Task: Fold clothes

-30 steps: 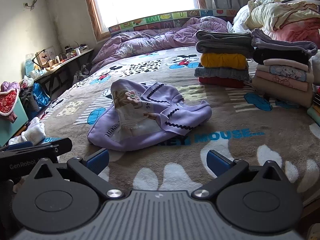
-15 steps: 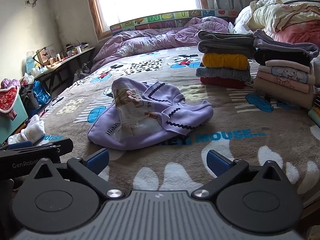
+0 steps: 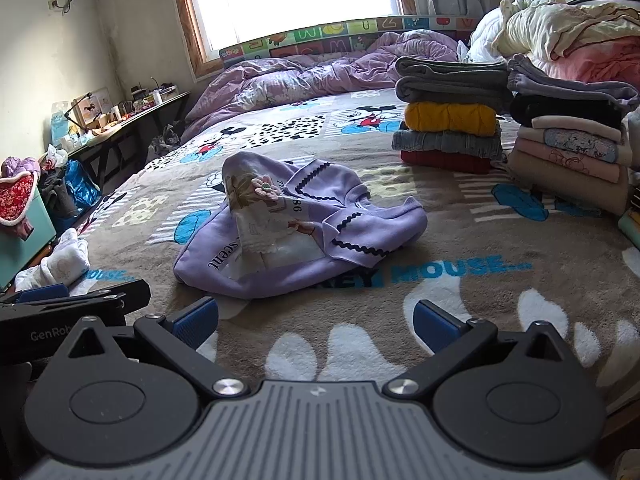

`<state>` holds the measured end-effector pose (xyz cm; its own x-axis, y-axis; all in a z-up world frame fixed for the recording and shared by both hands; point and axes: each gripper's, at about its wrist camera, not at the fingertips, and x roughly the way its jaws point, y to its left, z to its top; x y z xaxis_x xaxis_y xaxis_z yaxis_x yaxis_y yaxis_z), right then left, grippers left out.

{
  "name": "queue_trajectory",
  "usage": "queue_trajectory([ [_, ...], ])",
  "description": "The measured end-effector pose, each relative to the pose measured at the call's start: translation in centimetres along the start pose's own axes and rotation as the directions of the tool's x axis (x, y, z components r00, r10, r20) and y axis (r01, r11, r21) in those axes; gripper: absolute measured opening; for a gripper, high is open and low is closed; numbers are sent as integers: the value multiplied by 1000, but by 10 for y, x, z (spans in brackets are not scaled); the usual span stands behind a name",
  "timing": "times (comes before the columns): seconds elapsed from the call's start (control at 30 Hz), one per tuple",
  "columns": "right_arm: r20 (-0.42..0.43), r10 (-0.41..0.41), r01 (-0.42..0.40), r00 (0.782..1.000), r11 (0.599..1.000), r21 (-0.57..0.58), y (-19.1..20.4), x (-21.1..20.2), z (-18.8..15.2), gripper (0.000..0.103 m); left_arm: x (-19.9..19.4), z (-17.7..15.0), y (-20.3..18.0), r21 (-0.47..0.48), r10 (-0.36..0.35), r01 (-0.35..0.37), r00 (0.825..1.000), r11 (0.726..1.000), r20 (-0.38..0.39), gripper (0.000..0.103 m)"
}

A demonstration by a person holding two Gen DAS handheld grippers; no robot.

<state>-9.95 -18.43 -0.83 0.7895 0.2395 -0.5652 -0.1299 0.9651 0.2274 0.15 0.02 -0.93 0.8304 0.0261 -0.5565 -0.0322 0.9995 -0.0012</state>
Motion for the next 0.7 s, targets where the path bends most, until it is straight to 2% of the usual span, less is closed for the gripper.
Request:
queue_trajectory([
  [0.7, -8, 0, 0, 1000, 1000, -1, 1, 1, -1, 103, 3, -2, 2, -10, -6, 5, 1000, 1000, -8, 103],
])
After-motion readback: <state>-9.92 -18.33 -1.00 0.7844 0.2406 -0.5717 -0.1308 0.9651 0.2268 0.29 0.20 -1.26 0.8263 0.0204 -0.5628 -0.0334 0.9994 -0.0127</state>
